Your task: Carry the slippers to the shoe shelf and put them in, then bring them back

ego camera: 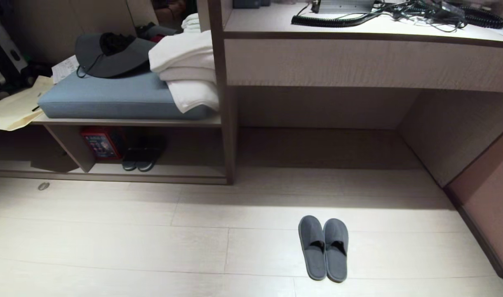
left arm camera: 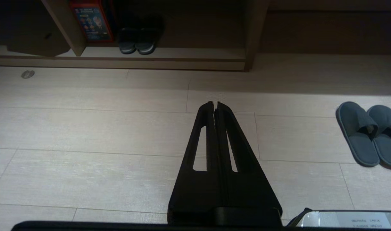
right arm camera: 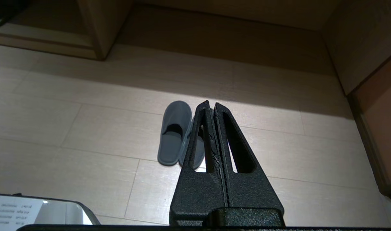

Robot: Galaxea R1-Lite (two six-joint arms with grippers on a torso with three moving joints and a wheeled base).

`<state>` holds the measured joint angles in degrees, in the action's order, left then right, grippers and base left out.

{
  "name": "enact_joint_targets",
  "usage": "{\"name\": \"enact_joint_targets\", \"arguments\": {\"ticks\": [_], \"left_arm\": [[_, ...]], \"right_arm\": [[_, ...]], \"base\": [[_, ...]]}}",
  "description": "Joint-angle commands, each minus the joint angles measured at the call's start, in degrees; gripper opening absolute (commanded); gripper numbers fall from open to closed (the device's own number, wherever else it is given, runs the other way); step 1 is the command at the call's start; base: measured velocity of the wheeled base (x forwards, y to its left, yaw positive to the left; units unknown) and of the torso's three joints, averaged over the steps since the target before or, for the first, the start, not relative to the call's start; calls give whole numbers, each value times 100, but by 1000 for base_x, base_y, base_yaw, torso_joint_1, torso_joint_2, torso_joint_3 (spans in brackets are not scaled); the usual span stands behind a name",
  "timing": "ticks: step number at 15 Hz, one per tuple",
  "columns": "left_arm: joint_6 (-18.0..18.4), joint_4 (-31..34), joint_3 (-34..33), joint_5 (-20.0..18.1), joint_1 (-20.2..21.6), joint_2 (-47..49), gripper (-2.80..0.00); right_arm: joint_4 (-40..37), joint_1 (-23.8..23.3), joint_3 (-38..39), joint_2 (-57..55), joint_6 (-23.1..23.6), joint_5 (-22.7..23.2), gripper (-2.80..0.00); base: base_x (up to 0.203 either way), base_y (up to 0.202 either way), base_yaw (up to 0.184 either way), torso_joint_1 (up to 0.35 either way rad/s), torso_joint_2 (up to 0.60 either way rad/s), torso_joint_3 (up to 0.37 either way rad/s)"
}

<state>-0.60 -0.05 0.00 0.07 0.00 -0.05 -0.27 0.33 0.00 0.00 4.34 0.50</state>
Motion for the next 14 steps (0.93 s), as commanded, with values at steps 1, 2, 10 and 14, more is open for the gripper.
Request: {"name": "enact_joint_targets", "arguments": {"ticks": [1, 2, 10, 14], "left_arm": [[-2, -1, -1, 1, 0, 5, -280], [-2, -4, -3, 1, 3, 5, -280], [-2, -4, 0, 1, 7, 5, -280], [-2, -4, -1, 1, 8, 5, -280]], "right_arm": [[0, 2, 0, -9, 5, 3, -280], [0, 2, 0, -9, -3, 3, -280], [-8, 2, 0, -9, -3, -6, -280], [-8, 2, 0, -9, -3, -6, -280]], "base": [[0, 0, 0, 2, 2, 199], [0, 0, 0, -1, 1, 211], [0, 0, 0, 3, 2, 205], [0, 0, 0, 0, 3, 204]]}}
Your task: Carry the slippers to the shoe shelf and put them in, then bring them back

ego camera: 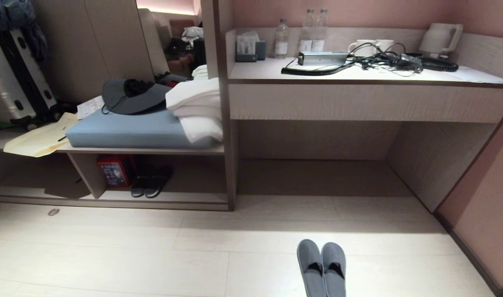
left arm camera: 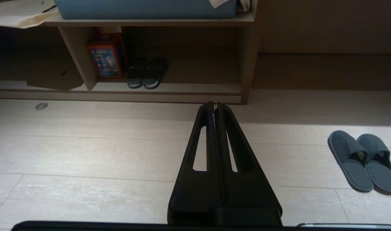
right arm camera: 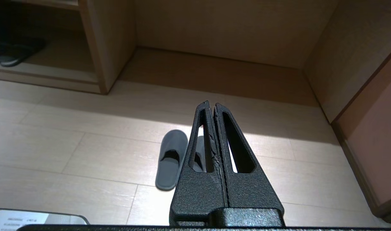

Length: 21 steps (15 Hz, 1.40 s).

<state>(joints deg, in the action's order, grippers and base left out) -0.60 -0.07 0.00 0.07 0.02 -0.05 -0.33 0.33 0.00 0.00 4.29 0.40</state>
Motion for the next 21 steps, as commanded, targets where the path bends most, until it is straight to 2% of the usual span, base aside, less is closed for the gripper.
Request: {"name": "enact_joint_targets", "arguments": {"ticks": [1, 10, 21], "left_arm": [[-4, 0, 0, 1, 6, 5, -280], [-11, 3, -5, 1, -2, 5, -280], [-11, 4, 0, 1, 1, 5, -280]], "right_arm": [[-2, 2, 0, -9, 2, 4, -280], [-2, 2, 0, -9, -69, -23, -280], [-2, 2, 0, -9, -77, -31, -280]], "base": [[0, 0, 0, 1, 2, 205], [1, 6, -1, 3, 1, 58], [1, 186, -2, 2, 2, 2]]}}
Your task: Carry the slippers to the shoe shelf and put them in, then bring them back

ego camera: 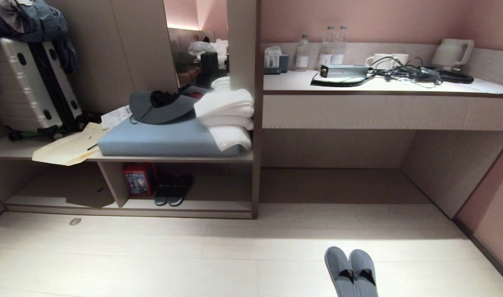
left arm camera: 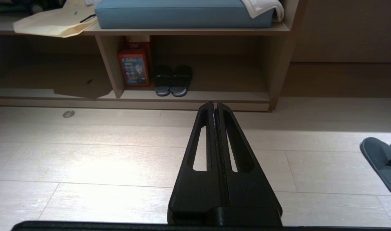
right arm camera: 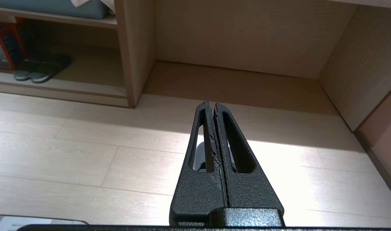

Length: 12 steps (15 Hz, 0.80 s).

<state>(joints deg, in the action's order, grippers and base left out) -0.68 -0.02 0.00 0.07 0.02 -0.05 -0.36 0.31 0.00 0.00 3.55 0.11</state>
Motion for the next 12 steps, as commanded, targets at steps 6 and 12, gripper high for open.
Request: {"name": "enact_joint_targets", "arguments": {"ticks": [6, 12], "left_arm": [[-2, -5, -7, 1, 2, 5, -280], [-2, -6, 0, 1, 6, 5, -280]], "right_arm": [[1, 4, 0, -9, -4, -3, -280], [10, 4, 0, -9, -4, -19, -280]], "base": [[0, 197, -3, 3, 1, 5], [0, 198, -3, 4, 3, 4]]}}
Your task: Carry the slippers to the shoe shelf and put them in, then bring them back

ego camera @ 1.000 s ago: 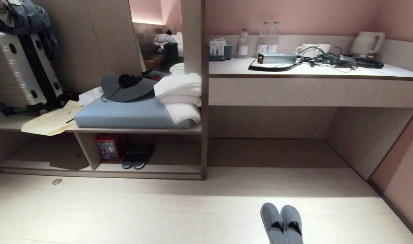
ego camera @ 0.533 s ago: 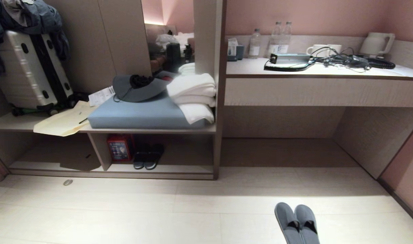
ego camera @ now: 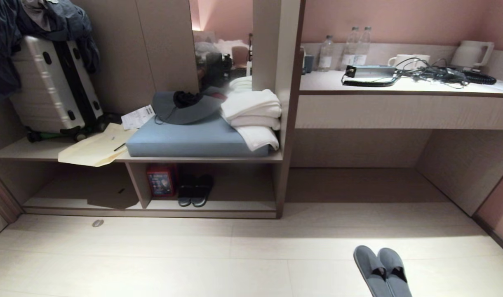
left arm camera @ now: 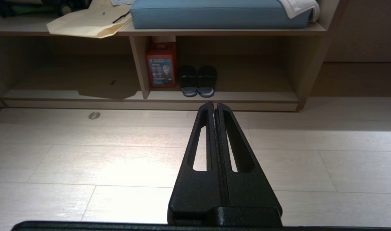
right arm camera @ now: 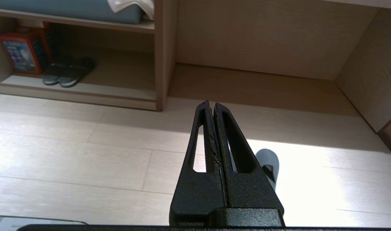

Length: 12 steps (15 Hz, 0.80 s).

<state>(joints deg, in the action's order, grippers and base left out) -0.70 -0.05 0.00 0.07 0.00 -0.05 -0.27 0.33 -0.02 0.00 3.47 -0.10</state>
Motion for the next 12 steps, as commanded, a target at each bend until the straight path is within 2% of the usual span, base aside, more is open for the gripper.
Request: {"name": "enact_joint_targets", "arguments": {"ticks": [1, 12], "left_arm": [[0, -4, 0, 1, 0, 5, -280], [0, 4, -8, 1, 0, 5, -280]], "right_arm": [[0, 2, 2, -9, 4, 1, -280], [0, 2, 2, -9, 4, 1, -280]], "base": [[0, 196, -3, 5, 2, 2], [0, 194, -3, 4, 2, 3]]}}
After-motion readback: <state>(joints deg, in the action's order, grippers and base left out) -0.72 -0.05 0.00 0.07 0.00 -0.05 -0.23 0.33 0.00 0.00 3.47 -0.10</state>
